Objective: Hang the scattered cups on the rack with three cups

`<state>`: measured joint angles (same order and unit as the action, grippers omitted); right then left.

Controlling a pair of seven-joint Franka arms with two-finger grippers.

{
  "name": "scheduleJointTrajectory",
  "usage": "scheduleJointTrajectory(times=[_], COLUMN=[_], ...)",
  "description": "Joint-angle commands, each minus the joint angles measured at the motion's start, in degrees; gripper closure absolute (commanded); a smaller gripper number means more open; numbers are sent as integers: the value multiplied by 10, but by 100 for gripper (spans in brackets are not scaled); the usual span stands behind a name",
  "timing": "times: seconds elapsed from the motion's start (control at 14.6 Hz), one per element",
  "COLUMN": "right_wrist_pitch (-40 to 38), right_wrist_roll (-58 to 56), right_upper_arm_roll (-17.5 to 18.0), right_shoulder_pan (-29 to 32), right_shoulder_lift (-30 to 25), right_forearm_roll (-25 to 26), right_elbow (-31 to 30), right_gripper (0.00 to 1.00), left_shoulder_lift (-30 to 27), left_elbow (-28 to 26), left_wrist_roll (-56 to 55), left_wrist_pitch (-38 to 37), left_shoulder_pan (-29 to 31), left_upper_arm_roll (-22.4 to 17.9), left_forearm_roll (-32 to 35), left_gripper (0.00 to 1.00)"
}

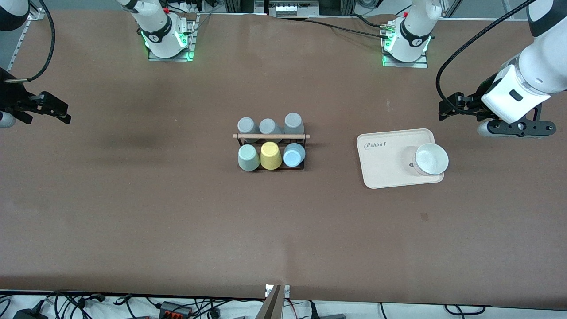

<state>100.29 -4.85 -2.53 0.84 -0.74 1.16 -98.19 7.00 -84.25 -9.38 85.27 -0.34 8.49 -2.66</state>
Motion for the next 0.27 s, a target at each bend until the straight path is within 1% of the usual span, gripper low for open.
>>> scheduleJointTrajectory(times=[0.0, 0.2], right_wrist_pitch=[-8, -6], right_wrist_roll=[-3, -3], right_upper_arm_roll=[2, 2], right_shoulder_pan=[4, 3], right_shoulder_lift=[-9, -10], right_forearm_roll=[-10, -9], right_elbow=[-3, -3], right_gripper=[0, 0], left_shoulder_lift=[-4, -4], left_elbow=[0, 0], left_wrist_roll=[15, 15], left_wrist_pitch=[-7, -7], left_shoulder_pan=[2, 2], left_upper_arm_roll=[-3, -3], left_forearm_roll=[-9, -9], left_gripper=[0, 0])
